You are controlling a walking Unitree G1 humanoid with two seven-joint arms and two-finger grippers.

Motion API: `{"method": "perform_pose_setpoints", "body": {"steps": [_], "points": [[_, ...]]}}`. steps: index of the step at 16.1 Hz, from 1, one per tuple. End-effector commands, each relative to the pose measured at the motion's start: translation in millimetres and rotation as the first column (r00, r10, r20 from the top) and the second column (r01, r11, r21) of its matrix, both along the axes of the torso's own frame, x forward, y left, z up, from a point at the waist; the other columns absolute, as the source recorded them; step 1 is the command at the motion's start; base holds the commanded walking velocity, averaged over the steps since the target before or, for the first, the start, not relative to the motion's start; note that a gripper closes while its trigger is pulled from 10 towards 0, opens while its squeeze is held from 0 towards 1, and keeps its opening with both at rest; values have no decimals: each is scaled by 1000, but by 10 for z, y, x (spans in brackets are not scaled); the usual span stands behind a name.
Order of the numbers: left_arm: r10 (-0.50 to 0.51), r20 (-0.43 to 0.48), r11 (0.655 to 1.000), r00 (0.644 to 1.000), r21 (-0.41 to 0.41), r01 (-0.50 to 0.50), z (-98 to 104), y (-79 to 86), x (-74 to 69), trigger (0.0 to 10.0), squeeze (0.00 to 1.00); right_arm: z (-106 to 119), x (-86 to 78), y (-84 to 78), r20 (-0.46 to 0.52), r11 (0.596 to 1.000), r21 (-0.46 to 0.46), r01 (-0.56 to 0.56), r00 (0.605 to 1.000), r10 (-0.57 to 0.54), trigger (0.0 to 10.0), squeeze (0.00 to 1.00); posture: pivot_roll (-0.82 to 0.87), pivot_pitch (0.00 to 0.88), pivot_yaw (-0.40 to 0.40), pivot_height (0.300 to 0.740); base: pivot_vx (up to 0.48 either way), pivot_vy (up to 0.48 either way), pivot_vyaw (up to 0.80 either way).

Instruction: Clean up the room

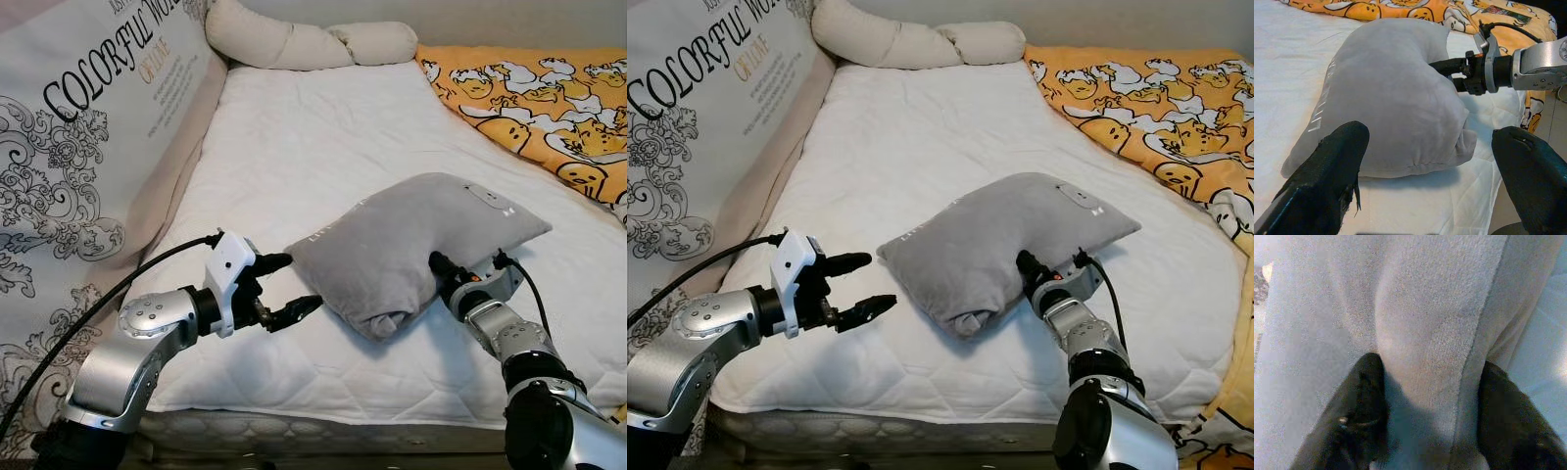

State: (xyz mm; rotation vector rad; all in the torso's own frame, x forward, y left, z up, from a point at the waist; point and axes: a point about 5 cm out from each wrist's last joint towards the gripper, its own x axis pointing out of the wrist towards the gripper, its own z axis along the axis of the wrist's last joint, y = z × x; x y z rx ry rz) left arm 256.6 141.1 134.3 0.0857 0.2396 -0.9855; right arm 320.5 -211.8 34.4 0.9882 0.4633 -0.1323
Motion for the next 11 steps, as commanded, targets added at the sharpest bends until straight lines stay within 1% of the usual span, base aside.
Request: {"method": "perform_pose_setpoints", "body": {"steps": [1, 3, 8, 9, 10, 11], "points": [[-11, 0, 1000, 1000, 16, 11, -10, -19, -23, 10000, 384, 4, 24, 48, -15, 999, -20, -28, 1000, 27, 0, 0, 8, 0, 8, 740, 0, 0, 0], [-13, -1, 1000, 1000, 22, 13, -22, -27, -22, 10000, 388, 11, 38, 32, -17, 997, -67, -30, 999, 29, 0, 0, 3, 0, 11, 740, 0, 0, 0], [-18, 3, 999, 1000, 28, 18, -29, -39, -14, 10000, 388, 20, 46, -14, -27, 997, -82, -13, 1000, 11, 0, 0, 4, 0, 7, 740, 0, 0, 0], [-16, 4, 999, 1000, 30, 16, -31, -35, -12, 10000, 388, 23, 51, -12, -31, 995, -95, -21, 999, 18, 0, 0, 5, 0, 7, 740, 0, 0, 0], [-12, 5, 999, 1000, 35, 12, -39, -27, -9, 10000, 388, 56, 85, 16, -28, 990, -131, -49, 999, 46, 0, 0, 4, 0, 8, 740, 0, 0, 0], [-12, 5, 999, 1000, 35, 12, -40, -27, -9, 10000, 388, 64, 93, 21, -26, 990, -133, -52, 998, 49, 0, 0, 4, 0, 8, 740, 0, 0, 0]]}}
